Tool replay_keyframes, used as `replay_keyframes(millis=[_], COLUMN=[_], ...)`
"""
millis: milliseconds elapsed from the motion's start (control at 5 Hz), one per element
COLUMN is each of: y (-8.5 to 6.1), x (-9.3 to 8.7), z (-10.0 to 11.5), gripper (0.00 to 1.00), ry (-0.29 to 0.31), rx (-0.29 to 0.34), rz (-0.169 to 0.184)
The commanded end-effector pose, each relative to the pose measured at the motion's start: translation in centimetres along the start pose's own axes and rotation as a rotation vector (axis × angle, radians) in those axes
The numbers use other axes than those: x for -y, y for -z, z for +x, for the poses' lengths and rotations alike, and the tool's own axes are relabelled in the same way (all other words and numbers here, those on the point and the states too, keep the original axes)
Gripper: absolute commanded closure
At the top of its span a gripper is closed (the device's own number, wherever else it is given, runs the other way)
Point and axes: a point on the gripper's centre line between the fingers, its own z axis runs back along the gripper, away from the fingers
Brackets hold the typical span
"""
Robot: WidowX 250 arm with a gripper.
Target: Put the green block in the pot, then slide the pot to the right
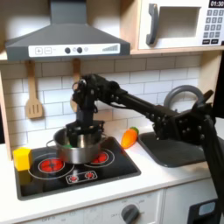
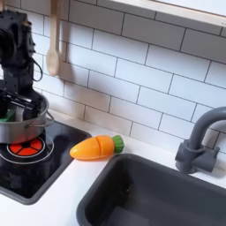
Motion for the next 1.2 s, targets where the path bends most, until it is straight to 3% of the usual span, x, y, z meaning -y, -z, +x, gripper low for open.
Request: replay_keyframes(millis=[0, 1000], y=[-0.3, -1.2], x=[2.5, 6.7], z=[-0.9, -3.8], gripper=[0.00, 0.00], ry=[0.056, 0.121], rx=[0.001, -0.008], rz=[-0.013, -0.038])
